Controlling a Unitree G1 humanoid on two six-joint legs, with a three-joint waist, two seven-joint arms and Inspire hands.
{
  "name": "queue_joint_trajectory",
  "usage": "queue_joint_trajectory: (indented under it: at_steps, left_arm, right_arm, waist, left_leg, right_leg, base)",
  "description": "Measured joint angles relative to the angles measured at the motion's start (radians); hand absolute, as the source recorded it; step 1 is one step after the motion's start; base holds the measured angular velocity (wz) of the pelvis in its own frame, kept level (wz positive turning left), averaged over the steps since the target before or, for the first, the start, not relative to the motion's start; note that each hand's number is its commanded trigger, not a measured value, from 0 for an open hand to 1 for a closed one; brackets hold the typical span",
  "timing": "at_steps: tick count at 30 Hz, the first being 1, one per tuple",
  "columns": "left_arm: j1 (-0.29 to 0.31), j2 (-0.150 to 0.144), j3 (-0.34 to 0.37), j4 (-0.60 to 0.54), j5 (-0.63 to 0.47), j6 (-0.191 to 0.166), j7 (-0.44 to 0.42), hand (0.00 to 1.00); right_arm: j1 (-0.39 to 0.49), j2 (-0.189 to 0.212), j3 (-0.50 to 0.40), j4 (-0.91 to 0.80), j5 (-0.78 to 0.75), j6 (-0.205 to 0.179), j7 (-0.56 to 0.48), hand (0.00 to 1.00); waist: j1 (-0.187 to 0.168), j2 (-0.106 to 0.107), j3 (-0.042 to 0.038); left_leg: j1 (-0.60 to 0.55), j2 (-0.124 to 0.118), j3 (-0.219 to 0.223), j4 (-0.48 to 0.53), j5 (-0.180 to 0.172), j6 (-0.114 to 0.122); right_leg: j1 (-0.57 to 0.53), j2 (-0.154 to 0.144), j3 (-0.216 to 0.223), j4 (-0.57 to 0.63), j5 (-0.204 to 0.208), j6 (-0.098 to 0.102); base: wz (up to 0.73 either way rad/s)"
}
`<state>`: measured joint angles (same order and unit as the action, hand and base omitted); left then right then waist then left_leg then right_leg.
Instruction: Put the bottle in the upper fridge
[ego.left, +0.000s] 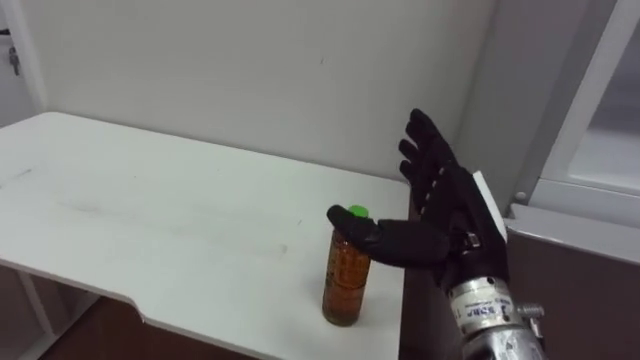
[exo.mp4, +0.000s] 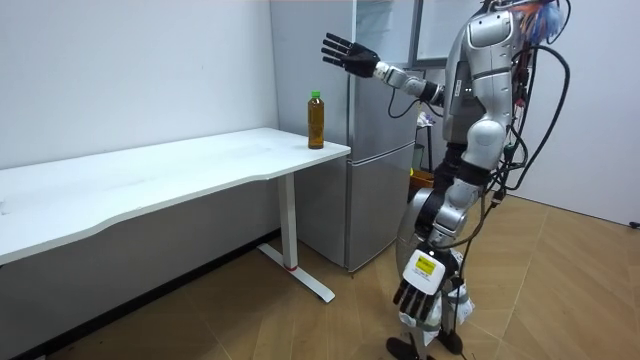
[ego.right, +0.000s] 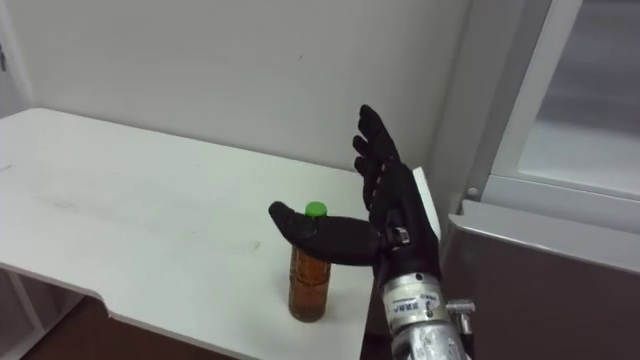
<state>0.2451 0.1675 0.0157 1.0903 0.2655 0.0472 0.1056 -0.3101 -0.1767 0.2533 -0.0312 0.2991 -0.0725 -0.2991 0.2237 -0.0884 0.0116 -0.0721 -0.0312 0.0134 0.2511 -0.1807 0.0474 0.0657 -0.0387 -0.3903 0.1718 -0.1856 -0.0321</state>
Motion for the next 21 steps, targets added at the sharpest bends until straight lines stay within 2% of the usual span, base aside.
queue_joint_trajectory:
  at_steps: [5, 7, 13, 17, 21]
  left_arm:
    - [-0.017, 0.0, 0.0, 0.0, 0.0, 0.024, -0.002, 0.0]
    - [-0.024, 0.001, 0.0, 0.0, 0.001, 0.038, -0.006, 0.0]
    - [-0.02, 0.001, 0.0, -0.001, 0.0, 0.049, -0.006, 0.0]
    - [-0.02, 0.0, -0.002, -0.001, 0.0, 0.057, 0.0, 0.0]
    - [-0.021, 0.0, -0.003, -0.005, 0.0, 0.065, 0.002, 0.0]
  right_arm:
    - [-0.019, 0.0, 0.003, 0.065, -0.037, 0.004, -0.02, 0.0]
    - [-0.023, 0.001, 0.004, 0.067, -0.041, 0.007, -0.033, 0.0]
    - [-0.066, -0.001, 0.059, 0.16, -0.044, 0.01, -0.06, 0.0]
    - [-0.084, 0.0, 0.079, 0.21, -0.044, 0.01, -0.068, 0.0]
    - [-0.085, 0.011, 0.079, 0.236, -0.044, 0.01, -0.087, 0.0]
  waist:
    - [0.019, 0.006, 0.004]
    - [0.032, 0.004, 0.0029]
    - [0.035, -0.006, -0.0043]
    - [0.036, -0.007, -0.0048]
    - [0.056, -0.009, -0.0037]
  left_leg:
    - [-0.011, -0.001, -0.004, 0.008, 0.0, 0.001]
    - [-0.015, -0.003, -0.013, 0.01, 0.001, 0.001]
    - [-0.02, -0.009, -0.021, 0.008, 0.006, 0.002]
    - [-0.02, -0.016, -0.026, 0.006, 0.01, 0.007]
    - [-0.019, -0.018, -0.026, 0.004, 0.011, 0.009]
  right_leg:
    - [-0.002, -0.004, -0.027, 0.0, 0.0, 0.001]
    - [-0.001, -0.004, -0.035, -0.001, -0.001, 0.001]
    - [0.001, -0.009, -0.053, -0.002, -0.004, 0.006]
    - [0.001, -0.014, -0.055, -0.002, -0.006, 0.01]
    - [0.001, -0.017, -0.056, -0.002, -0.005, 0.012]
  base:
    - [0.09]
    - [0.11]
    - [0.11]
    - [0.05]
    - [0.0]
